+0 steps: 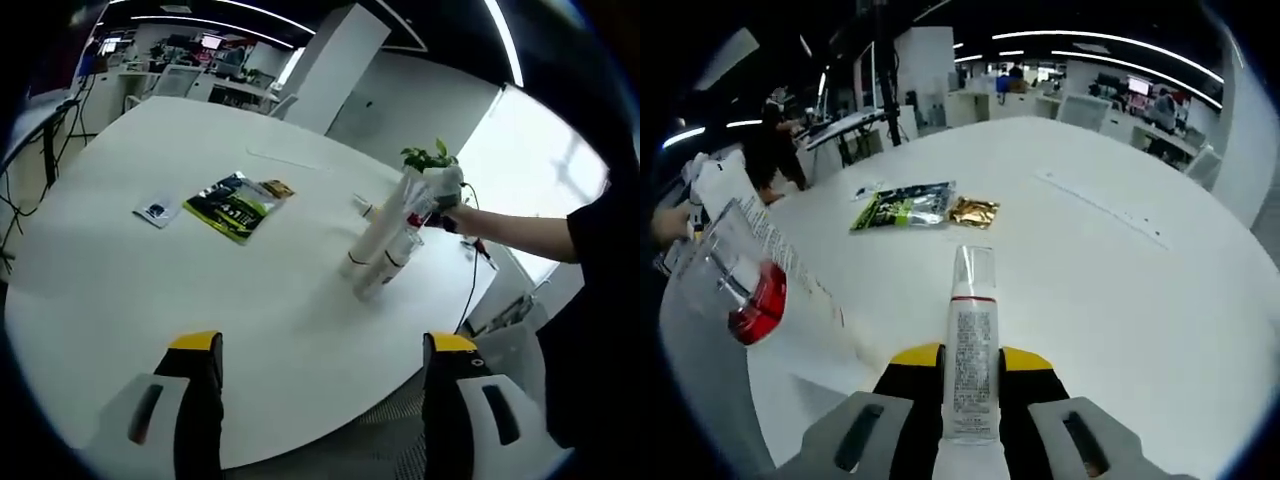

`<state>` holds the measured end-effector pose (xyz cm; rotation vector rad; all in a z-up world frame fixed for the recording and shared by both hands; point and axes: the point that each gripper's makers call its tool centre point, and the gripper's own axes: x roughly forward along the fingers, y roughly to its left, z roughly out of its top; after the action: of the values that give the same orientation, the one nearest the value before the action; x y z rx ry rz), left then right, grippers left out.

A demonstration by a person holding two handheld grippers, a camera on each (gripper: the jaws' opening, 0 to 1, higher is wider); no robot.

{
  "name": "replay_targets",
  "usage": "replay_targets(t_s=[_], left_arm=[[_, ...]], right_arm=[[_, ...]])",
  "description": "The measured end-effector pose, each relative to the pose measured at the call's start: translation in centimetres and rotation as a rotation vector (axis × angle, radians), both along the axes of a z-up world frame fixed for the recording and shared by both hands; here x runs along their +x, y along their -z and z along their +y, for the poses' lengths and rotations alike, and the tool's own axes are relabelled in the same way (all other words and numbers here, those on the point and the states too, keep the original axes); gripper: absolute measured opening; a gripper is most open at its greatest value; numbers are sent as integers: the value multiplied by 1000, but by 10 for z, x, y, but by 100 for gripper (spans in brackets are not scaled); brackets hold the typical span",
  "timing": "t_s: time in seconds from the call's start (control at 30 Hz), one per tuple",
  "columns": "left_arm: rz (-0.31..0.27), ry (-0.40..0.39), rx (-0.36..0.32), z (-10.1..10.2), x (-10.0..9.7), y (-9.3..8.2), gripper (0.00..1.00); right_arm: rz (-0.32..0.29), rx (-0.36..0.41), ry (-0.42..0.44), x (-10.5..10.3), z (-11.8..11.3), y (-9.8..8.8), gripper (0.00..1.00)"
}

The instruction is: Arrange the skincare products in the storage area until every visible bottle or jar stands upright without overlapping.

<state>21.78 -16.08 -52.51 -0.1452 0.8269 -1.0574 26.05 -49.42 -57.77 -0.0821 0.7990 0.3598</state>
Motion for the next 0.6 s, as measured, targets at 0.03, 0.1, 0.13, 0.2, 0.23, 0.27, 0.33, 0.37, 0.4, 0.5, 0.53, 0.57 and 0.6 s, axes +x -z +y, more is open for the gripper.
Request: replay_targets(t_s=[0.03, 0.1, 0.13, 0.2, 0.23, 0.27, 0.33, 0.37, 0.4, 0.5, 0.53, 0.57, 0.6], left_arm=[[0, 0, -1, -1, -1, -1, 75], [0, -4, -7, -2, -1, -3, 75], [-2, -8, -10, -3, -2, -4, 75], [-3, -13, -13, -4, -2, -5, 75], [0, -18, -20, -5, -2, -5, 75], [3, -17, -25, -6, -3, -6, 74], [3, -6, -30, -11, -9, -7, 74], [2, 2, -28, -12, -10, -7, 74], [2, 6, -27, -13, -11, -6, 74], [1, 6, -32, -14, -13, -6, 74], [1, 1, -39, -15, -15, -5, 73], [1, -4, -41, -16, -15, -4, 72], [-3, -8, -38, -16, -15, -2, 71]], right_arm=[[0, 0, 3, -1, -1, 0, 10], [-2, 3, 10, -4, -3, -1, 10], [-7, 2, 17, -5, -6, -2, 10], [-12, -9, 26, -11, -8, -5, 10], [-15, -13, 31, -13, -8, -6, 10], [-20, -13, 36, -18, -7, -10, 10], [-32, -3, 57, -25, -7, -13, 10], [-37, -2, 62, -26, -11, -12, 10], [-40, -2, 74, -29, -14, -12, 10], [-54, 5, 103, -39, -19, -16, 10], [-57, 9, 111, -42, -19, -17, 10], [-63, 11, 125, -46, -21, -18, 10], [-68, 12, 133, -48, -22, -19, 10]])
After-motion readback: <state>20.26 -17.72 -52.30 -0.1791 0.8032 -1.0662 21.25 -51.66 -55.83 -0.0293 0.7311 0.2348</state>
